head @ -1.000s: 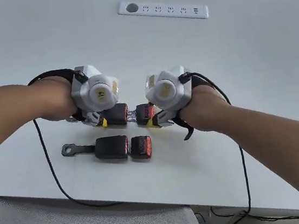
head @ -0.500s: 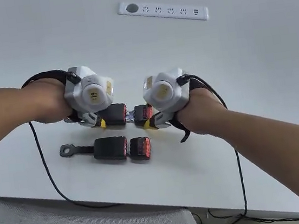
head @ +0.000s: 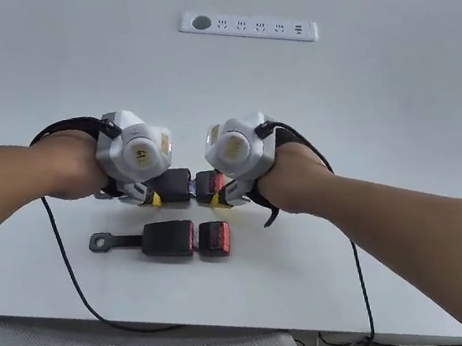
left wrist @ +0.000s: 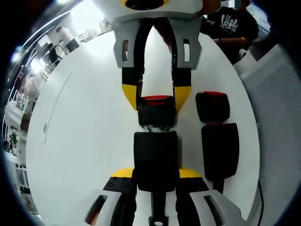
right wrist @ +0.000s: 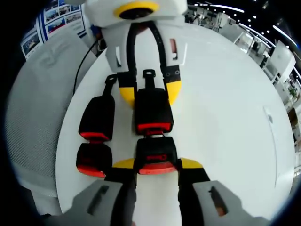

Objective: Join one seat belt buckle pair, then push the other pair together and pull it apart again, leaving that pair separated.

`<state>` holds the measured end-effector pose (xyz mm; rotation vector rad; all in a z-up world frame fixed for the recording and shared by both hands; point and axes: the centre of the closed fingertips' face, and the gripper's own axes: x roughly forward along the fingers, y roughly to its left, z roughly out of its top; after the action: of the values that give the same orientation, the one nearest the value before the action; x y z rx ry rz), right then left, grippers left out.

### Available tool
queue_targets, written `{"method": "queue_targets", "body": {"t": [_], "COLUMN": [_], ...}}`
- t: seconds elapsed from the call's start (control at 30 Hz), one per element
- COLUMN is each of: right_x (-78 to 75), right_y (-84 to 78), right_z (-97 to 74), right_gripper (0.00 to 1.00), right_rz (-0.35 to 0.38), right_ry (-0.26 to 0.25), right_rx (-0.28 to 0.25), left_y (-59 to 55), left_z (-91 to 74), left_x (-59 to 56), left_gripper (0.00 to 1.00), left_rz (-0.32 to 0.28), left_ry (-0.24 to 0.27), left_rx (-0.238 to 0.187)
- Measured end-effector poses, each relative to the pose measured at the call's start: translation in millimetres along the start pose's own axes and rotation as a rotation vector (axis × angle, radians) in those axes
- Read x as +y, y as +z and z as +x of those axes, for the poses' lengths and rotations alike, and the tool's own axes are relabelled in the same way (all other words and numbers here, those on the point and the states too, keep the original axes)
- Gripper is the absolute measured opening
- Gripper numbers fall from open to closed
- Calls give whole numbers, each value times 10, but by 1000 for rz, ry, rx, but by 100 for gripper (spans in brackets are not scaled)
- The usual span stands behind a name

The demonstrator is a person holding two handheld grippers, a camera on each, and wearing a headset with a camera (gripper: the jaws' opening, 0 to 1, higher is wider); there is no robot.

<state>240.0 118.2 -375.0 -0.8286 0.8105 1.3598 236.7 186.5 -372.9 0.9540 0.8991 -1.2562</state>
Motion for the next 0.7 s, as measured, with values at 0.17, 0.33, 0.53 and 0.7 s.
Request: {"method": "queue_targets", "body": {"t": [0.17,0.33,0.53,0.7], "right_x": [9,10,-14,1], "right_y": [3,-22,-136,-129], "right_z": [1,-15,-69,-74], "right_gripper": [33,34,34,34], "right_rz": [-2,-10,12,16], "right_ry": [7,5,1,-5], "right_rx": [3,8,6,2], "left_y": [-2,-12,-32,-24], "left_z": [-8,-12,-16,-13], "left_x": [-5,1,16,20], "left_gripper": [32,32,32,32], "left_rz": [-7,-23,-50,-37], "left_ry": [4,8,21,21], "left_rx": [2,-5,-21,-10]}}
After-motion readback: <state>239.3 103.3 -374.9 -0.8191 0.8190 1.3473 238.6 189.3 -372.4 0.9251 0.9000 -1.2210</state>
